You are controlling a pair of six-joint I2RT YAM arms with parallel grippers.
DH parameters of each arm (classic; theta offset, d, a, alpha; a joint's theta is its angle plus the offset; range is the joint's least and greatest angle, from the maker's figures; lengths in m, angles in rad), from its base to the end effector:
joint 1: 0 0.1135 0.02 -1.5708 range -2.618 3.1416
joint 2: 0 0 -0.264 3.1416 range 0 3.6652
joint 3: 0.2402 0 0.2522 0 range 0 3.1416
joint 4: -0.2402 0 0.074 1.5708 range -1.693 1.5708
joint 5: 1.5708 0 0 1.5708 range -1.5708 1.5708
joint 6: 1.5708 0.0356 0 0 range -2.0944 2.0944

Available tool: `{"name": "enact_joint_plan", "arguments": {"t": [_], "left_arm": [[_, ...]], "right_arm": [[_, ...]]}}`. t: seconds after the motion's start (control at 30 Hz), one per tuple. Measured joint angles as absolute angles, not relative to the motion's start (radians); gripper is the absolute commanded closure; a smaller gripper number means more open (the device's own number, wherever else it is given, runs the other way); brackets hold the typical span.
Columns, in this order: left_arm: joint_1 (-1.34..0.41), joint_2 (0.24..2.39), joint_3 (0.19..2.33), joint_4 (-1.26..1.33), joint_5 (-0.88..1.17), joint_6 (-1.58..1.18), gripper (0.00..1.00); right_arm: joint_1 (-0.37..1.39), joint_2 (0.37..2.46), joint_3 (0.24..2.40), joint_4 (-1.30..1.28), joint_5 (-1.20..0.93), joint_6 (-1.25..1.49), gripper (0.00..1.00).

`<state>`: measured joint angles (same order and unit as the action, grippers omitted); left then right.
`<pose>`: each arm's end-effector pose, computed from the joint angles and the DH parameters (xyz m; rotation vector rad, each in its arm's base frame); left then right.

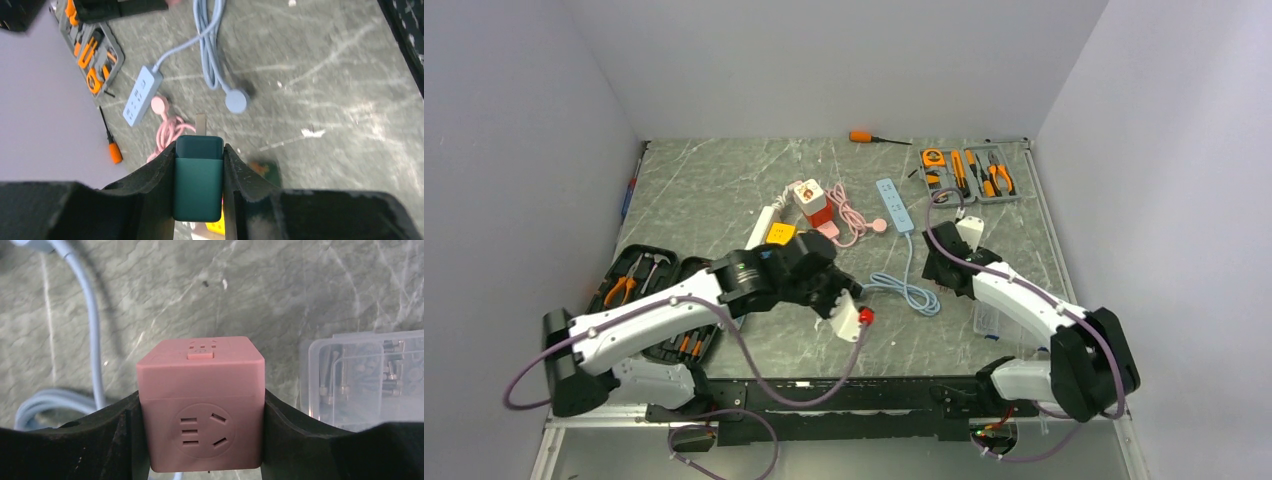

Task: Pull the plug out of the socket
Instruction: Place the plug at the corner of the board.

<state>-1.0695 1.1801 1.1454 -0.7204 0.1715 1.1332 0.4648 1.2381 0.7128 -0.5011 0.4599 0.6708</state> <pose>0.1128 -0.2185 0.3343 2.1048 0.9712 -0.1672 0.2133 0.0893 0.2015 0.4099 2.4131 -0.1154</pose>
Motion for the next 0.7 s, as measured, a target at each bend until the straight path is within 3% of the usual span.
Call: {"name": "enact_joint_plan", "arguments": {"t": [0.1,0.3,0.37,0.43,0.47,0.7], "left_arm": [[-1.118,1.277,1.2,-0.682,0.159,1.095,1.0],[-1.198,1.401,1.214,-0.647,0.157,1.051,1.0],[-1.213,1.443,1.221,-0.626,0.159,1.045,1.0],[-1.222,1.471,1.221,-0.604,0.16,1.039,1.0],[-1.227,1.486,1.221,-0.588,0.16,1.031,1.0],[-1.266,1.614,1.246,-0.501,0.17,0.976,1.0]], "right_arm": [[0.459,1.303,0.714,-0.473,0.521,0.704,0.7],[0.426,1.428,0.711,-0.417,0.549,0.727,0.53],[0.412,1.434,0.704,-0.393,0.541,0.727,0.34],[0.402,1.434,0.7,-0.375,0.533,0.725,0.06],[0.399,1.433,0.7,-0.367,0.527,0.723,0.01],[0.389,1.304,0.742,-0.397,0.477,0.666,0.0]]}}
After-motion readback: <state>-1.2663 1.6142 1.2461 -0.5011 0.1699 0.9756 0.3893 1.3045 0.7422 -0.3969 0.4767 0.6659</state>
